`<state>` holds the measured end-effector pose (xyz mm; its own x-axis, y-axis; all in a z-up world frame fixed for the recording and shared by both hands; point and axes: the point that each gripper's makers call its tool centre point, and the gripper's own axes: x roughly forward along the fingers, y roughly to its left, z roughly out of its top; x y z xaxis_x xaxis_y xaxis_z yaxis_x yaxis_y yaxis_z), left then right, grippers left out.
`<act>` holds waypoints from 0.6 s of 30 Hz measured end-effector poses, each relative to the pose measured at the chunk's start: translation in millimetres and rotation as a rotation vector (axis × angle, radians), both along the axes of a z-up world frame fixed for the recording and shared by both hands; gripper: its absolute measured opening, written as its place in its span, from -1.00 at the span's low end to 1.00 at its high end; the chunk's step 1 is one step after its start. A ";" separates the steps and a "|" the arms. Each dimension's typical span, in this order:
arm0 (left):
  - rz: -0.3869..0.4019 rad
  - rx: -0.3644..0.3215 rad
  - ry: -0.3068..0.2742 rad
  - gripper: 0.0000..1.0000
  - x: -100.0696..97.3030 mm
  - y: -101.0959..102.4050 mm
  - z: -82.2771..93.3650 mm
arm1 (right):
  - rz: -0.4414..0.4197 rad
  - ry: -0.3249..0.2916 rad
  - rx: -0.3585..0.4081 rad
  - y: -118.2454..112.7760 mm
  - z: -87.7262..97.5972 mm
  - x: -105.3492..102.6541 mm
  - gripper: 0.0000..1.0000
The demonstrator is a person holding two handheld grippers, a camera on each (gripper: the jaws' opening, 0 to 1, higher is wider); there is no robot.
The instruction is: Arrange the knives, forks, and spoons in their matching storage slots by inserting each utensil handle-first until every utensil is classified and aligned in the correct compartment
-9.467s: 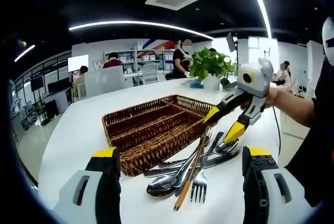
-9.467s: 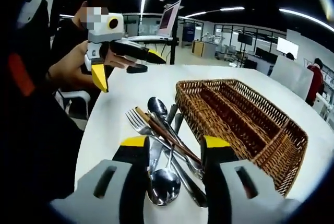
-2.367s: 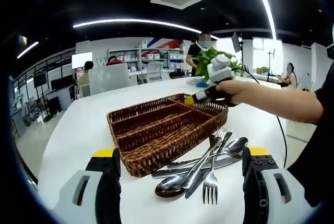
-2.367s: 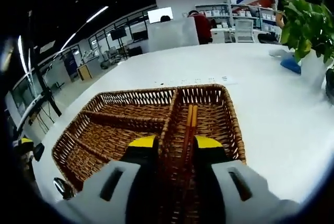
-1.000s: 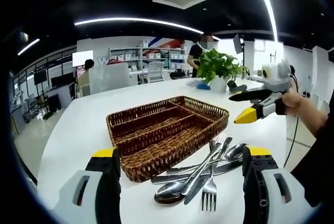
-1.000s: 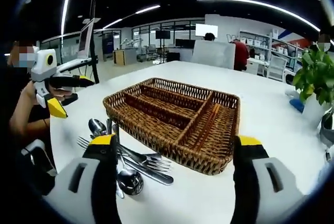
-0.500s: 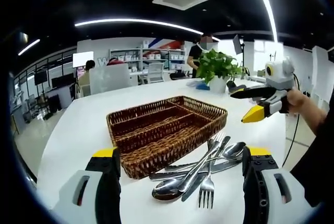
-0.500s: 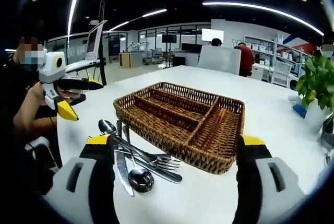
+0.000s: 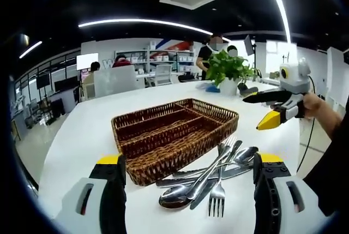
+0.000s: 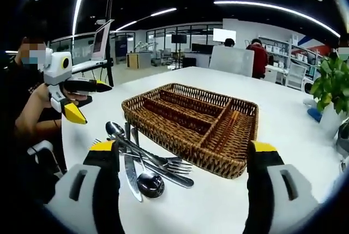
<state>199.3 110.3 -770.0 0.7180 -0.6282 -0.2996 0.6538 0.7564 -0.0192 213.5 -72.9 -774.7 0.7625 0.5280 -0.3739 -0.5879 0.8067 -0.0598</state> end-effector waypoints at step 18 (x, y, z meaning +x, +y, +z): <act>0.074 -0.030 0.099 0.61 1.2 15.8 -26.8 | 0.019 0.029 -0.001 3.9 -12.0 -2.2 0.89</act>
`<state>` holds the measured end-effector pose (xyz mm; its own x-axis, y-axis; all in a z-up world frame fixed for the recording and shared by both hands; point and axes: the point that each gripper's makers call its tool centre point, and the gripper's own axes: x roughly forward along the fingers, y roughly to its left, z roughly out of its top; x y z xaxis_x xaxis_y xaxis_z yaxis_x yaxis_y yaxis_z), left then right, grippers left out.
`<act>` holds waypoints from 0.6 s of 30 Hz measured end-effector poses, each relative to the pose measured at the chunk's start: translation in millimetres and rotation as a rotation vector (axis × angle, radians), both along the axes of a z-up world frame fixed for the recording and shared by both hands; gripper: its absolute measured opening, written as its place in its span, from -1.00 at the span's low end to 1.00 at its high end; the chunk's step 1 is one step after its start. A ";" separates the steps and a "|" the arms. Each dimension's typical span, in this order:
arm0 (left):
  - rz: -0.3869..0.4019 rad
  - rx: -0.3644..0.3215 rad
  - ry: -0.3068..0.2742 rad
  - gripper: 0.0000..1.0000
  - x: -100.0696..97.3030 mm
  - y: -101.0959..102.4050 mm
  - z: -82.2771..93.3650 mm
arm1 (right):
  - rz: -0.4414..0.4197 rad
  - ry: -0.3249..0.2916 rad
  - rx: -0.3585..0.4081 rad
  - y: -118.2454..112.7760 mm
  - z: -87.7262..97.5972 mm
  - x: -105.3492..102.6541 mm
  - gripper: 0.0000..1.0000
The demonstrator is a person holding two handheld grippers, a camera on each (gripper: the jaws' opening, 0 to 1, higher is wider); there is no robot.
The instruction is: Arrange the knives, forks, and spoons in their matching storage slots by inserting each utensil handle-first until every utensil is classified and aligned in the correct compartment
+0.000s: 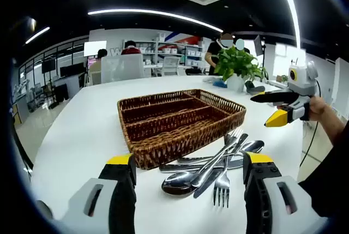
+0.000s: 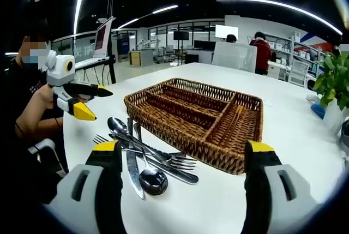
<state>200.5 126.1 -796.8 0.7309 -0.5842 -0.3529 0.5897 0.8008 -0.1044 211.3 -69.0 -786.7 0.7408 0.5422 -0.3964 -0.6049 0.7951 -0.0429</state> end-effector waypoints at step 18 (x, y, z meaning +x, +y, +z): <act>0.107 -0.093 0.176 -0.13 2.7 17.7 -36.6 | 0.019 0.014 -0.001 7.6 -9.3 -2.8 0.79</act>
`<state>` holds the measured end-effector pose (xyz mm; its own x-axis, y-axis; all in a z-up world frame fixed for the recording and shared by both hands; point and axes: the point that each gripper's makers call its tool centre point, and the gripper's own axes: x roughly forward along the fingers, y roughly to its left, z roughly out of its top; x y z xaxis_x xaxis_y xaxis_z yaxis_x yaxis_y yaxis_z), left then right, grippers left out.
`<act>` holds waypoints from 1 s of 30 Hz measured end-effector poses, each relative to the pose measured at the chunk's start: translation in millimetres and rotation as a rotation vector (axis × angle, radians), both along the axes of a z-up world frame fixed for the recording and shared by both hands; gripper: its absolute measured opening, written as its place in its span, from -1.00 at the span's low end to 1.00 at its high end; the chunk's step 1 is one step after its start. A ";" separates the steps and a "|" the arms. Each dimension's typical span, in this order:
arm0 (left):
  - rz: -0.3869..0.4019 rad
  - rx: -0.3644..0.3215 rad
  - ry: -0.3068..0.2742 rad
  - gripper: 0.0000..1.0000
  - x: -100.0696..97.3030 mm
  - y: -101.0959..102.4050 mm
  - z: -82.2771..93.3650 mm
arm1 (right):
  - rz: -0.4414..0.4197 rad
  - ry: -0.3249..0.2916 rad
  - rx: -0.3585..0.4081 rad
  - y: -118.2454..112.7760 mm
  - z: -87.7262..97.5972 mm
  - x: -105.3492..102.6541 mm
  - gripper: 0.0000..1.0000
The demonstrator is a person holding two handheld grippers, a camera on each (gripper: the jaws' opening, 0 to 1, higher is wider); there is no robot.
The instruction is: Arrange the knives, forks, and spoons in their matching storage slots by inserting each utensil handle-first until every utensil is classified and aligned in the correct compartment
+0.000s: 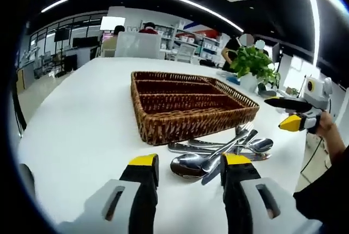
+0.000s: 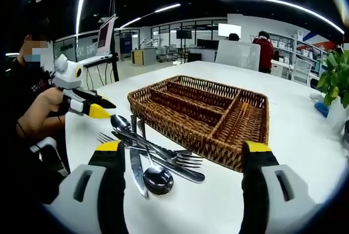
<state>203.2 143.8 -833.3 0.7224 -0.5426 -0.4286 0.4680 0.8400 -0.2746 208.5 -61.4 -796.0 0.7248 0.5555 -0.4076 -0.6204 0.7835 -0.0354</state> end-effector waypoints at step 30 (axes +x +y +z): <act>0.014 -0.075 0.100 -0.82 4.8 -3.5 -27.6 | 0.005 0.017 -0.006 -1.3 -9.5 0.3 0.66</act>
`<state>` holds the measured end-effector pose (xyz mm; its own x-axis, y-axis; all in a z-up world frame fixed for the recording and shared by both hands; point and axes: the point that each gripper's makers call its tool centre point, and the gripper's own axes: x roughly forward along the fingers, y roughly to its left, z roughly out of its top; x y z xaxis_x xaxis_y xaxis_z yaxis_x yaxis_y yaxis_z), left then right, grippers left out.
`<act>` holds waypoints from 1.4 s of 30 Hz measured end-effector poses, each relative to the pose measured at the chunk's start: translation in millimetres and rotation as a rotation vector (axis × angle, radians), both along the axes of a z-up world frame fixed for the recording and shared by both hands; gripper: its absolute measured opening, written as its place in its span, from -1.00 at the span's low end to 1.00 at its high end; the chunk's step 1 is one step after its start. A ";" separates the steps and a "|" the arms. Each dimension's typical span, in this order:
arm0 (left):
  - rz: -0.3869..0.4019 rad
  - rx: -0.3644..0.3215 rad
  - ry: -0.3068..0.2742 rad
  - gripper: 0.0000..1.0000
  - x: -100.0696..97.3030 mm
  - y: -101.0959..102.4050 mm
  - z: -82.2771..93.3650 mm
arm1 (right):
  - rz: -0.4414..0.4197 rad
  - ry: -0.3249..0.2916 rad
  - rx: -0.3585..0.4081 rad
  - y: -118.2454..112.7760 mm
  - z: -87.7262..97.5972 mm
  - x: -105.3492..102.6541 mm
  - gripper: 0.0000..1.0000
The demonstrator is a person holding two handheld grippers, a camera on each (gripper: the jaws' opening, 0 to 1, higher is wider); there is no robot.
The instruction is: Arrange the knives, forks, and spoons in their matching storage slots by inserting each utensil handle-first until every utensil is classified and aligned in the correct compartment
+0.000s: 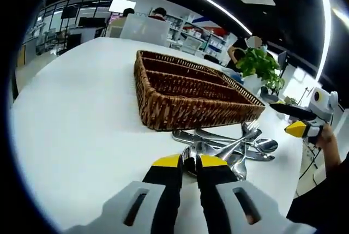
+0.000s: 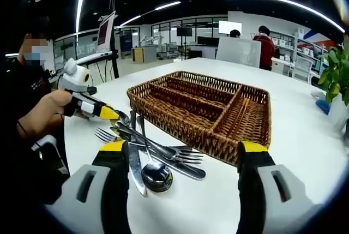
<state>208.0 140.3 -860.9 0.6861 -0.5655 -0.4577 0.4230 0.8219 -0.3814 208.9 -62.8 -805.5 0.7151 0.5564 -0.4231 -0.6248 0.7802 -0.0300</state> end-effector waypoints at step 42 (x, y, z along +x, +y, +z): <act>-0.073 -0.056 -0.176 -1.00 -1.5 -9.2 56.7 | 0.015 -0.020 -0.034 4.2 6.0 -5.2 0.67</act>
